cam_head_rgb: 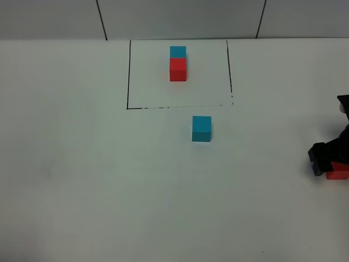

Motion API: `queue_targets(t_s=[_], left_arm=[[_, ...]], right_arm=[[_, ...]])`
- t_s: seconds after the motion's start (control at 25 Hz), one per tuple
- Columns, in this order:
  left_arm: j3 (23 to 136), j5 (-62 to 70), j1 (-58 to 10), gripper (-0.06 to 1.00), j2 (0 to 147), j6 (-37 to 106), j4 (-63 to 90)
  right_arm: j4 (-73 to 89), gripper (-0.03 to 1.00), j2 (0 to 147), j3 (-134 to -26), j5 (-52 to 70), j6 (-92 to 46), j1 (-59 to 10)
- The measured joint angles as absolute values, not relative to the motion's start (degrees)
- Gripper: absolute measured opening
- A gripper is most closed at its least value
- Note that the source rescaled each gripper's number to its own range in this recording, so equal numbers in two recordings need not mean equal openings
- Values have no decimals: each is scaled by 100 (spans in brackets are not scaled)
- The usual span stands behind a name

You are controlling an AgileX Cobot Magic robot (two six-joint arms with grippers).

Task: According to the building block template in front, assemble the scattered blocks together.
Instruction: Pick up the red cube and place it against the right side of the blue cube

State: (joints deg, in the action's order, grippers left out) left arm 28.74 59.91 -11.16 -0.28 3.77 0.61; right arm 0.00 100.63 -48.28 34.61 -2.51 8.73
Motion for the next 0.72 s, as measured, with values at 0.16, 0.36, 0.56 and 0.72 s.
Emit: queue_targets(t_s=[0.16,0.36,0.56,0.72], left_arm=[[2874,5991,-1116,30,-28,377,61],[2874,5991,-1116,30,-28,377,61],[2874,5991,-1116,30,-28,377,61],[2874,5991,-1116,30,-28,377,61]], right_arm=[[-37,46,10232,-4828,3486,-227,961],[-32,1,10263,-4828,3478,-223,967],[-49,1,10255,-4838,3473,-429,967],[-74,1,10053,-5020,3661,-1078,878]])
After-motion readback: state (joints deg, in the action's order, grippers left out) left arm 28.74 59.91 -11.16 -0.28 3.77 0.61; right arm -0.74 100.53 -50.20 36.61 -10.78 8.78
